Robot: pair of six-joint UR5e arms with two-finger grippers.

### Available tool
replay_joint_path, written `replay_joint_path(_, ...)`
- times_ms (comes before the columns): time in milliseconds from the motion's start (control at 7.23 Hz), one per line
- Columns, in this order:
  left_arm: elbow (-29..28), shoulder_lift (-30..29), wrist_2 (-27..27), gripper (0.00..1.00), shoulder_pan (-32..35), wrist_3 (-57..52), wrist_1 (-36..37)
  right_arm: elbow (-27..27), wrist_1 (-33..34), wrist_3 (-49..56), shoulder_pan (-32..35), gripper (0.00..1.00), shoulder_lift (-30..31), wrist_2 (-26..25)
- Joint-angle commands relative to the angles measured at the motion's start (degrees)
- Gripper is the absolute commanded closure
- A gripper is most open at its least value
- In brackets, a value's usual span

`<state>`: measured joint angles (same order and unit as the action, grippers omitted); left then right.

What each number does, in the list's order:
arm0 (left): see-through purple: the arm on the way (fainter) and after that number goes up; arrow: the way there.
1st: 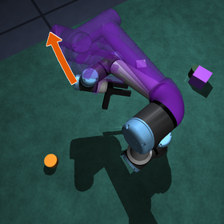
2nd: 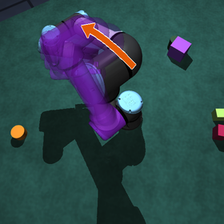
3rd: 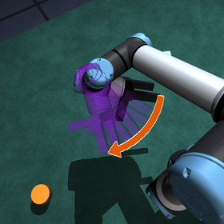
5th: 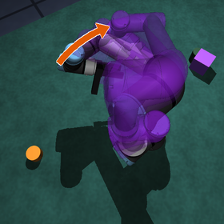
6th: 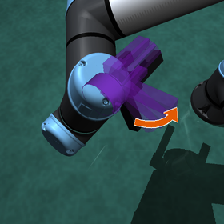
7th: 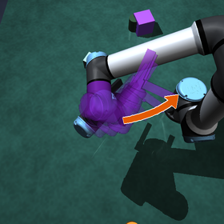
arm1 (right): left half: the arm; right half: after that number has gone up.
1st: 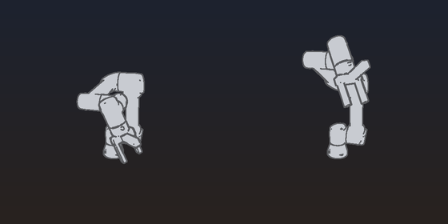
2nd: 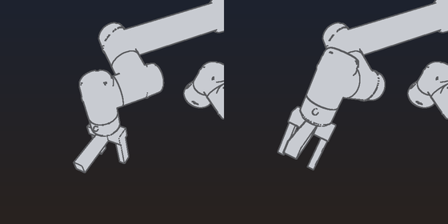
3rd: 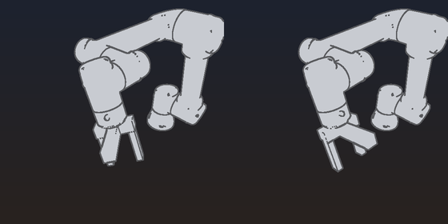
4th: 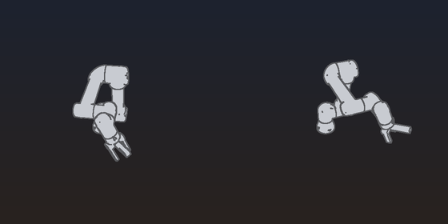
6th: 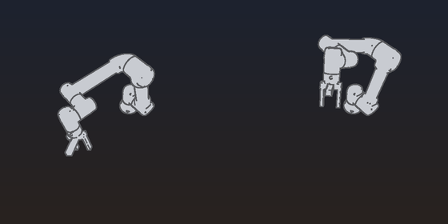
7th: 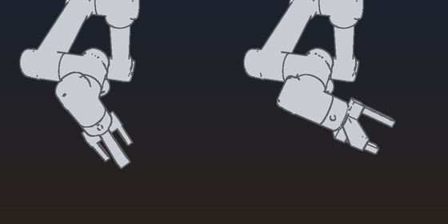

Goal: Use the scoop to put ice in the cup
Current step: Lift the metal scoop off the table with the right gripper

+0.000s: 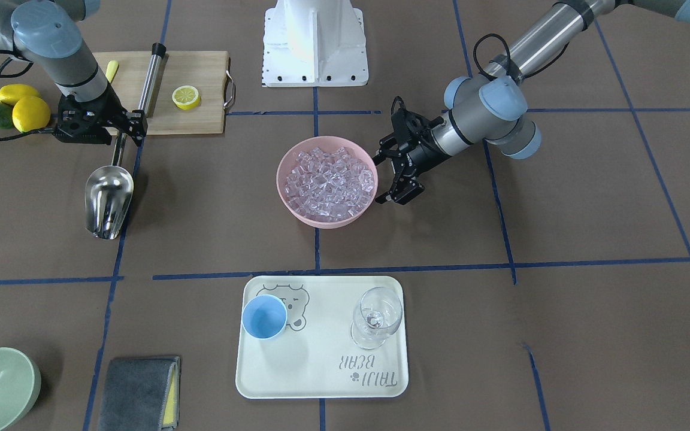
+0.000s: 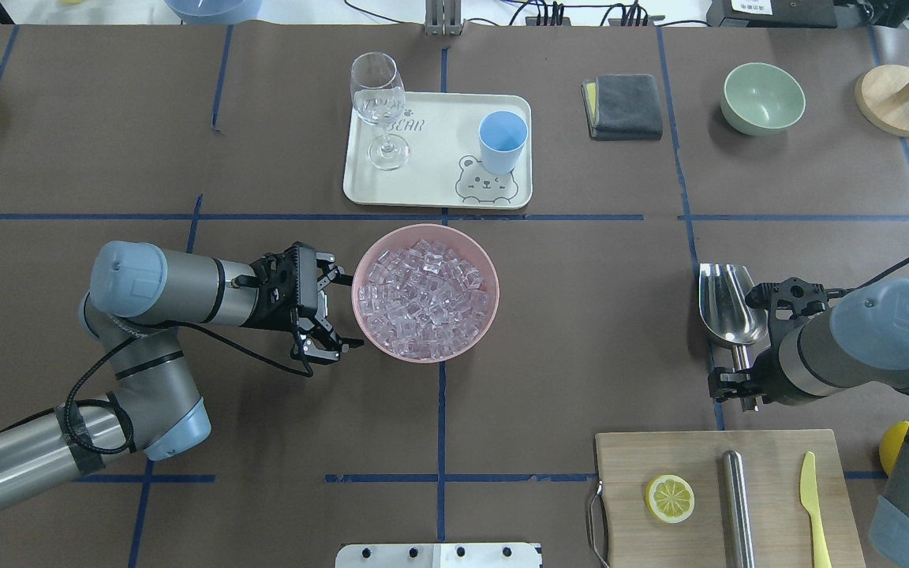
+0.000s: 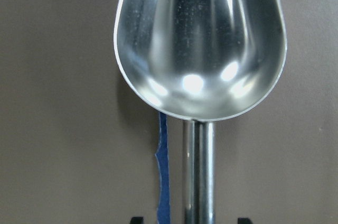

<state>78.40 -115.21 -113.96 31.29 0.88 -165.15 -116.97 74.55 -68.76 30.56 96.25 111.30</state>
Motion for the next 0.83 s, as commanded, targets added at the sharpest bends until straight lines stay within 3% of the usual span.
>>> replay_joint_path(0, 0.0, 0.07, -0.03, 0.0, 0.0, 0.0, 0.0, -0.37, 0.16, 0.21, 0.02, 1.0, 0.26, 0.15)
replay_joint_path(692, 0.0, 0.07, 0.06, 0.0, 0.0, 0.0, -0.18, -3.26, 1.21, 0.29, 0.55, 1.0, 0.0, 0.41)
